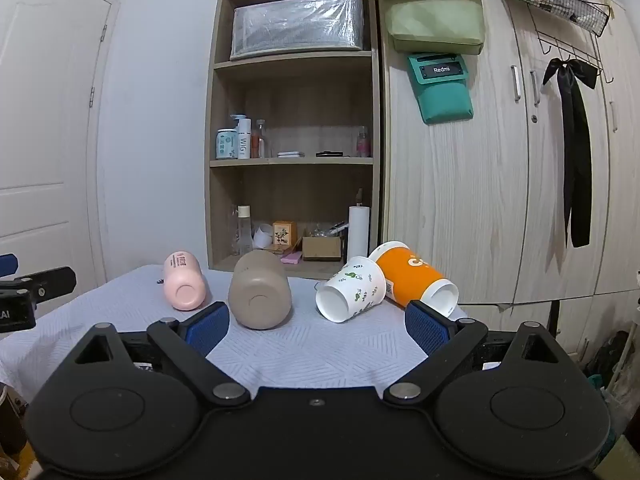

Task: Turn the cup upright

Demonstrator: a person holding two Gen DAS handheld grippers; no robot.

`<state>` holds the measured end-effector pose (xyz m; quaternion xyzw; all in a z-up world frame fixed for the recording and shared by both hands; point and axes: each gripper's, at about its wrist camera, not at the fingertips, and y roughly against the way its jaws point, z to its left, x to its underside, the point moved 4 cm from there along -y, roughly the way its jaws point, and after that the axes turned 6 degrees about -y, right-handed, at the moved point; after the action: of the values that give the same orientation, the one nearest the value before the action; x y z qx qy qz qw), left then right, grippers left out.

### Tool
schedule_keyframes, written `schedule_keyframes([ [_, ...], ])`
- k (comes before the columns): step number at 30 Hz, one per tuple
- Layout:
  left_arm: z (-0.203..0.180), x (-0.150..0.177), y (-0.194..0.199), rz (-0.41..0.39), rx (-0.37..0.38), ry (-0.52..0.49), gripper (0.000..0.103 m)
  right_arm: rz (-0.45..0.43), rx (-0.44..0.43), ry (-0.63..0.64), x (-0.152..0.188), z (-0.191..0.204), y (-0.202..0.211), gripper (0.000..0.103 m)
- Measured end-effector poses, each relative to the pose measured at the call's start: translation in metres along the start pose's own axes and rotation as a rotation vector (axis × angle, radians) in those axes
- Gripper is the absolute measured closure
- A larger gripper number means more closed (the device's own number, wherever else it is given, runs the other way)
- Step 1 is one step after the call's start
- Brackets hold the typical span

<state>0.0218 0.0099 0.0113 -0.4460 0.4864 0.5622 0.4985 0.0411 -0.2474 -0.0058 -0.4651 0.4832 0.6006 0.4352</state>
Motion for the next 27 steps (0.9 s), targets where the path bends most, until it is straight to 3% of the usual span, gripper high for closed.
schedule_keyframes([
  [27,0.012,0.006,-0.003,0.041,-0.015,0.028,0.000,0.026,0.004,0.029,0.003,0.003,-0.002,0.006],
])
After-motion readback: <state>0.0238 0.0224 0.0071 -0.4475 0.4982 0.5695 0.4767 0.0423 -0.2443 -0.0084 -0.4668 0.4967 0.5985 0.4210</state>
